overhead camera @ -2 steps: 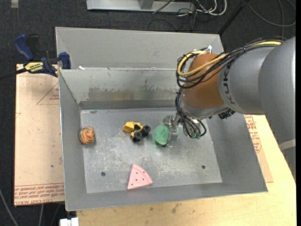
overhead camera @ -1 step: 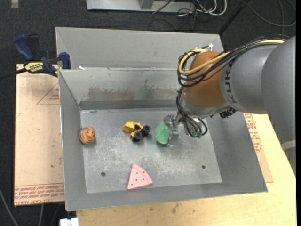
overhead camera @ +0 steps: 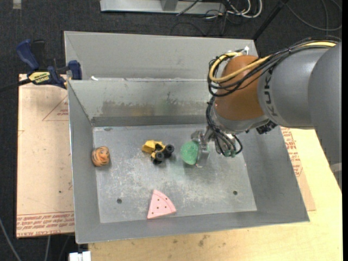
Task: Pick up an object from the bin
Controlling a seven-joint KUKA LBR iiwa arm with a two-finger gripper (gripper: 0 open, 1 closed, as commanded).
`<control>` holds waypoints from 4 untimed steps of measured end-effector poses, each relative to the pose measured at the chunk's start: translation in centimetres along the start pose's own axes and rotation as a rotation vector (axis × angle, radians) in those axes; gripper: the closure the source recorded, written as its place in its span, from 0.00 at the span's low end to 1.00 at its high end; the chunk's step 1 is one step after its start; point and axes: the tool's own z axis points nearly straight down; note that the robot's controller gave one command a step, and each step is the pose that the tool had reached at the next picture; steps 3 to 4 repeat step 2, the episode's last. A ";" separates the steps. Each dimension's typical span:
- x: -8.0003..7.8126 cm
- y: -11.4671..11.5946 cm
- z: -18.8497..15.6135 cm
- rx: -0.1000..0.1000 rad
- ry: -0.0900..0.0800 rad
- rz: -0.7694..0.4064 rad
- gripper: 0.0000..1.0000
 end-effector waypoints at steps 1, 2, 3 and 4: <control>-0.1 0.0 -2.0 0.000 -0.006 0.000 1.00; -0.3 0.0 -3.2 -0.001 -0.013 -0.001 1.00; -0.3 0.0 -3.2 -0.001 -0.013 -0.001 1.00; -0.3 0.0 -3.2 -0.001 -0.013 -0.001 1.00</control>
Offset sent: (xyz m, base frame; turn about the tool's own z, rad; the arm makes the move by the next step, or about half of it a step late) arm 0.0002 0.0000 0.0311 0.0000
